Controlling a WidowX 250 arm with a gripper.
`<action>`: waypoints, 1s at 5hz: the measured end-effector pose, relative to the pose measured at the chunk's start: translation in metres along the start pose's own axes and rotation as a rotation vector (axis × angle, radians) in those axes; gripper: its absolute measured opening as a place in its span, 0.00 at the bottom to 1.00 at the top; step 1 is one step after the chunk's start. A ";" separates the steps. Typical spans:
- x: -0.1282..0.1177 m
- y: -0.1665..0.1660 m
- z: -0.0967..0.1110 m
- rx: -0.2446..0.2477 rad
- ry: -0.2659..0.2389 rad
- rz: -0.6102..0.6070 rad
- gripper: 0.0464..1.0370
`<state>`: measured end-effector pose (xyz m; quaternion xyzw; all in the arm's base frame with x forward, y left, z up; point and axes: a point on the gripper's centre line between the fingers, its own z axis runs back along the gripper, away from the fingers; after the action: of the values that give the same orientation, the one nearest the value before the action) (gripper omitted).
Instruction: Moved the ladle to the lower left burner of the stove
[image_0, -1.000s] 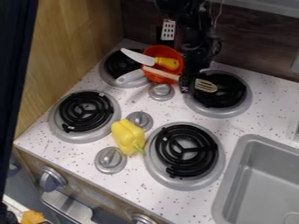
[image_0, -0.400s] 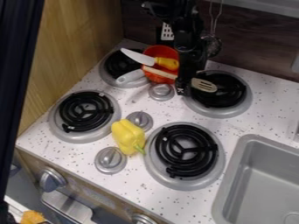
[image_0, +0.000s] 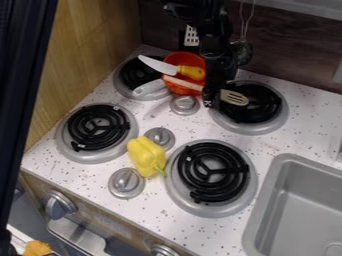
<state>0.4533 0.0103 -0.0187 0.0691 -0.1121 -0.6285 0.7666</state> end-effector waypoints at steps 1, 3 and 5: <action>-0.004 0.000 0.000 0.001 0.008 0.016 0.43; -0.005 -0.001 -0.001 0.020 0.029 0.016 0.34; 0.002 -0.014 0.007 -0.017 0.102 0.024 0.34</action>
<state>0.4385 0.0053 -0.0151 0.0930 -0.0685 -0.6158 0.7794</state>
